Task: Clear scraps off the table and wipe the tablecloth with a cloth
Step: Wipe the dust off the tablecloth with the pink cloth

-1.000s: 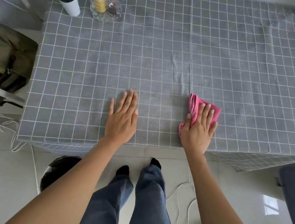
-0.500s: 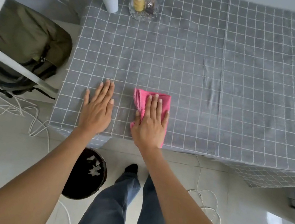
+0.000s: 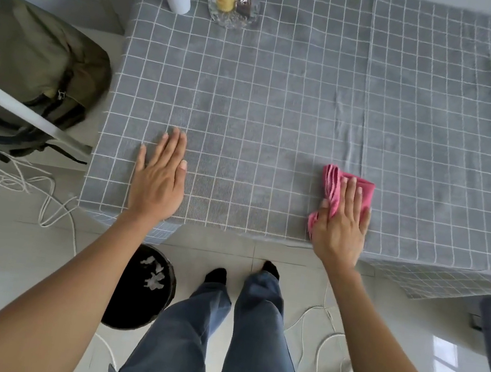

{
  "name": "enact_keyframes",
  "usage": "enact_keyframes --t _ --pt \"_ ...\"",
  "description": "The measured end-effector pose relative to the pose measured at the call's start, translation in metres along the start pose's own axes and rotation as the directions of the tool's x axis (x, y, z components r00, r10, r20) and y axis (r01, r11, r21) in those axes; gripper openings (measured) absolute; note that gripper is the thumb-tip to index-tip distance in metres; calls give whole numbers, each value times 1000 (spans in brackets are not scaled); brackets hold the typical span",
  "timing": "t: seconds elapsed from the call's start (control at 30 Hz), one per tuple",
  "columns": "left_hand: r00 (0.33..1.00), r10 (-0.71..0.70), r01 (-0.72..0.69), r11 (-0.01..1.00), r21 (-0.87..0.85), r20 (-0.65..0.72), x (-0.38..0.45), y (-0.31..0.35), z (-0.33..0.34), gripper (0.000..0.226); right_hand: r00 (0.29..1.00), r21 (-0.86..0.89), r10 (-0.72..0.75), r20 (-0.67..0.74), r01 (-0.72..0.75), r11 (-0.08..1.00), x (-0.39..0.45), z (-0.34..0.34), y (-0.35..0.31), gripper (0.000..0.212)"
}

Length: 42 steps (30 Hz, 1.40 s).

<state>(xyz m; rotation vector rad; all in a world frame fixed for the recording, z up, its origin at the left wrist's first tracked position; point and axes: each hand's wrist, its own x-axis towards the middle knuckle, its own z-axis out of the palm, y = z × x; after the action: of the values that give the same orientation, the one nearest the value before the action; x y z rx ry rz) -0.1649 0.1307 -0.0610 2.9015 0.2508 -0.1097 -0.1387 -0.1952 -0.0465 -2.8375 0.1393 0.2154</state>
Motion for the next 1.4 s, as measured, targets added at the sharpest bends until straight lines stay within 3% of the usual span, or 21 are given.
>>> enact_keyframes --t 0.17,0.3,0.47,0.63,0.83,0.93,1.13,1.27,1.4 --pt "1000 -4 4 1000 -3 4 0 1 -1 53 994 51 103 -40 -101 994 -1 11 -35 58" --pt "1000 -4 4 1000 -13 5 0 2 0 54 998 45 -65 25 64 997 -8 25 -91 61" --pt "1000 4 -4 1000 -15 -7 0 2 -1 55 941 -35 -316 122 323 946 -28 52 -168 70" --pt "1000 13 -13 1000 -21 -11 0 2 -2 56 902 7 -406 148 409 912 -24 44 -158 71" --pt "1000 6 -6 1000 -10 6 -1 1 -1 57 989 -129 -128 76 137 982 6 15 -49 71" --pt "1000 6 -6 1000 -6 6 -1 2 -1 57 1000 -54 1 21 0 999 10 -2 -7 66" --pt "1000 -4 4 1000 -2 -3 -1 2 0 57 988 40 145 -43 -143 989 13 4 -32 57" --pt "1000 -6 6 1000 5 2 0 3 1 57 994 -72 -77 72 82 994 19 18 -82 65" --pt "1000 -30 30 999 -16 5 1 6 1 57 942 -13 -314 122 318 948 20 29 -125 70"
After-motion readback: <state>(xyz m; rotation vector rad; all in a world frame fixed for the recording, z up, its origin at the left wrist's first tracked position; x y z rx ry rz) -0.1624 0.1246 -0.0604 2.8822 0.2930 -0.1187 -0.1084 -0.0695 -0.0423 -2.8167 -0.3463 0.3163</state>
